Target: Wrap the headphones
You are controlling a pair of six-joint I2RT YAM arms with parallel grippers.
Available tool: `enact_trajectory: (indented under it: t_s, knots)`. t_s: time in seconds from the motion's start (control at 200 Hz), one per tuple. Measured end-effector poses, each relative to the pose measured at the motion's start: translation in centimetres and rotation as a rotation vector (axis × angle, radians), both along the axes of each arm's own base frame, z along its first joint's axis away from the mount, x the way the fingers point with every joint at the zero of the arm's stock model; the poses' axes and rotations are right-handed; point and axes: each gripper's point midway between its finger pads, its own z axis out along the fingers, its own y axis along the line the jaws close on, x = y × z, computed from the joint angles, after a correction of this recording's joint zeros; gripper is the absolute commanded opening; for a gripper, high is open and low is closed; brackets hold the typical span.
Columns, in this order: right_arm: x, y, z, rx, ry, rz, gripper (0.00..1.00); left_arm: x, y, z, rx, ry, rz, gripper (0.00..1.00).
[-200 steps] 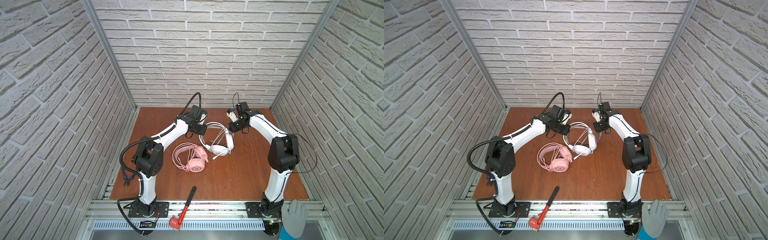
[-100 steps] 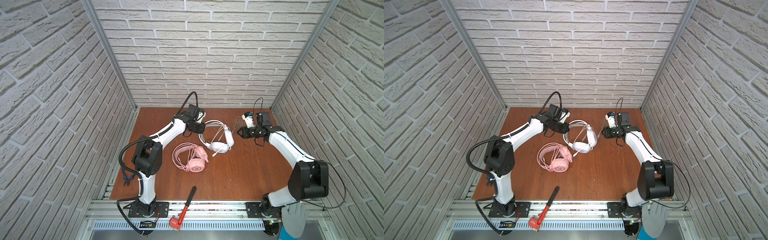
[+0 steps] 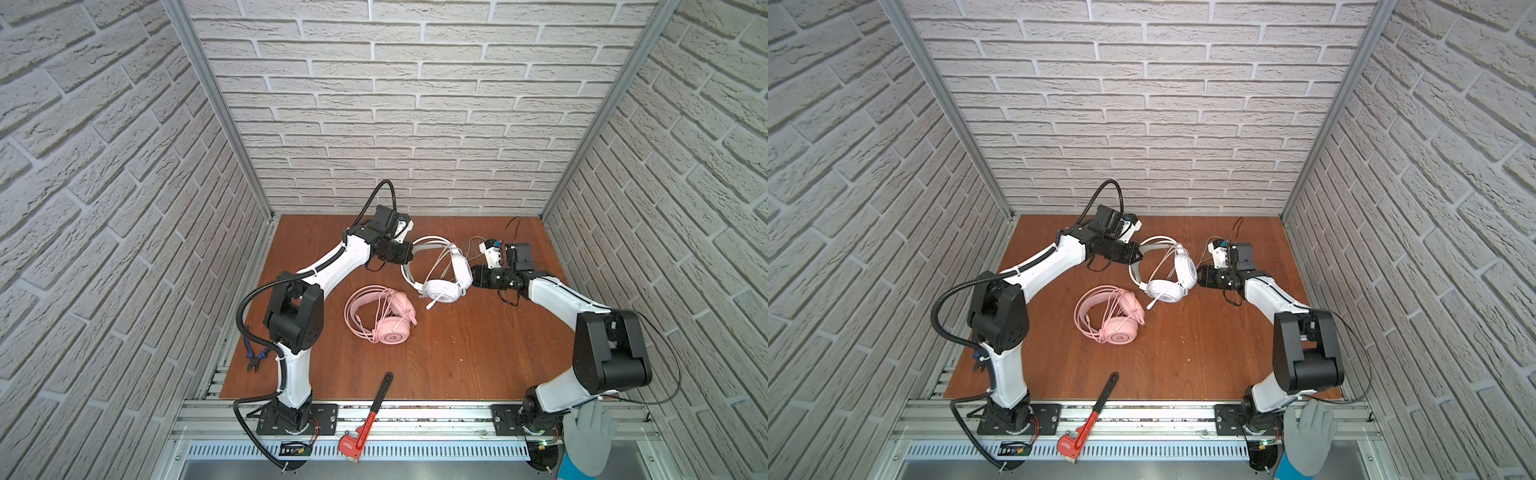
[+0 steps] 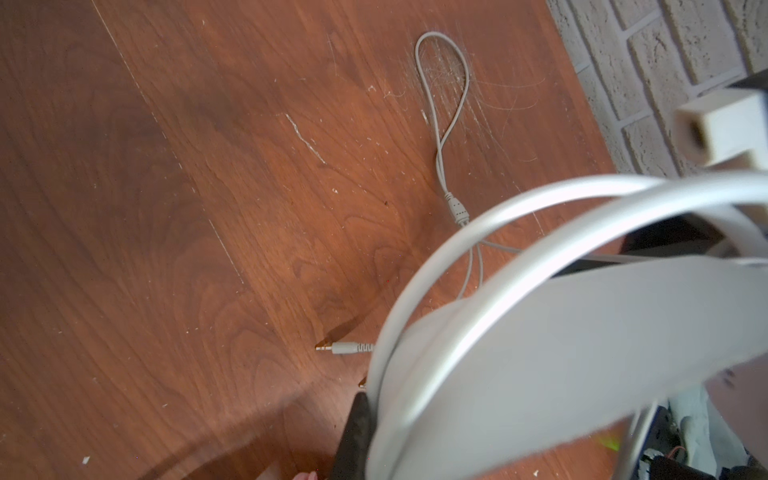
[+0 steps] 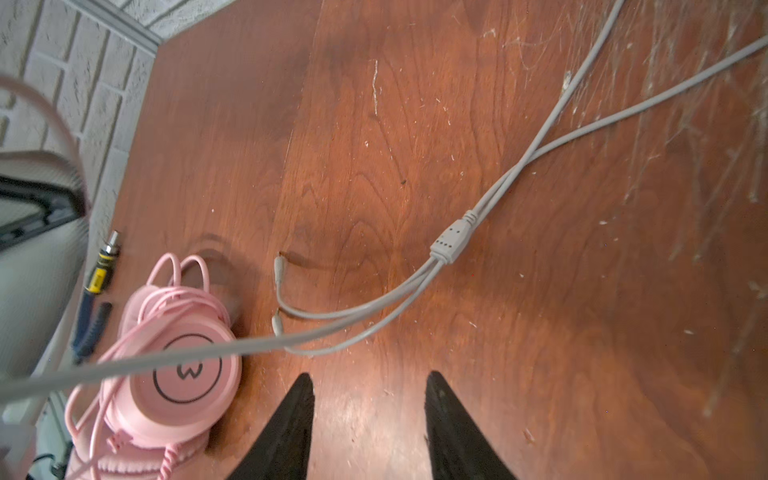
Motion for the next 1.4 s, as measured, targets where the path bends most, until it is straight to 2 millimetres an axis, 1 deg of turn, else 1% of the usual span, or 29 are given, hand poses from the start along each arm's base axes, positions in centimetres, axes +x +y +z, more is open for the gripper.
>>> enact_trajectory:
  t_s: [0.085,0.155,0.255,0.41,0.46,0.53,0.61,0.695,0.825,0.9,1.01,1.085,1.145,1.195,1.265,1.335,1.395]
  knots:
    - [-0.5,0.5,-1.6,0.072,0.052,-0.053,0.5,0.1,-0.2,0.4,-0.011,-0.005,0.001,0.0]
    - [-0.6,1.0,-2.3,0.127,0.077,-0.083,0.52,0.1,-0.2,0.6,-0.016,-0.004,0.003,0.0]
    - [-0.1,1.9,-2.4,0.198,0.078,-0.122,0.56,0.1,-0.3,0.6,-0.018,0.0,0.004,0.0]
    - [1.2,3.9,-2.4,0.282,0.065,-0.149,0.56,0.1,-0.3,0.6,-0.019,0.001,0.005,0.0]
    - [1.3,4.6,-2.7,0.296,0.073,-0.15,0.52,0.1,-0.3,0.6,-0.02,0.002,0.006,0.0]
    - [1.4,5.4,-3.3,0.305,0.093,-0.153,0.45,0.1,-0.3,0.6,-0.021,0.003,0.007,0.0]
    - [1.4,5.8,-4.2,0.308,0.126,-0.168,0.33,0.1,-0.3,0.6,-0.021,0.004,0.009,0.0]
    - [1.1,6.0,-4.7,0.307,0.144,-0.173,0.22,0.1,-0.2,0.6,-0.02,0.003,0.011,0.0]
    - [0.8,5.7,-4.5,0.275,0.139,-0.16,0.12,0.3,0.2,1.1,-0.028,-0.001,0.03,0.0]
    - [0.4,5.3,-4.0,0.235,0.144,-0.141,0.1,0.7,0.8,1.9,-0.041,-0.004,0.055,0.0]
    - [0.1,3.8,-1.8,0.152,0.108,-0.121,0.09,1.5,2.4,3.2,-0.067,-0.014,0.108,0.0]
    - [0.0,1.5,-0.2,0.093,0.074,-0.14,0.08,2.0,3.7,4.1,-0.094,-0.02,0.151,0.0]
    - [-0.3,-0.5,0.4,0.05,0.063,-0.167,0.08,2.3,4.7,4.8,-0.117,-0.022,0.184,0.0]
    - [-0.5,-2.5,0.5,0.011,0.066,-0.202,0.08,2.6,5.5,5.3,-0.134,-0.026,0.21,0.0]
    - [-1.2,-5.0,0.0,-0.044,0.091,-0.248,0.08,2.9,6.5,5.7,-0.145,-0.024,0.243,0.0]
    - [-1.9,-7.2,-0.6,-0.092,0.117,-0.283,0.07,3.1,7.3,5.6,-0.145,-0.018,0.268,0.0]
    - [-2.5,-8.8,-0.9,-0.131,0.137,-0.312,0.07,3.1,7.8,5.0,-0.137,-0.005,0.288,0.0]
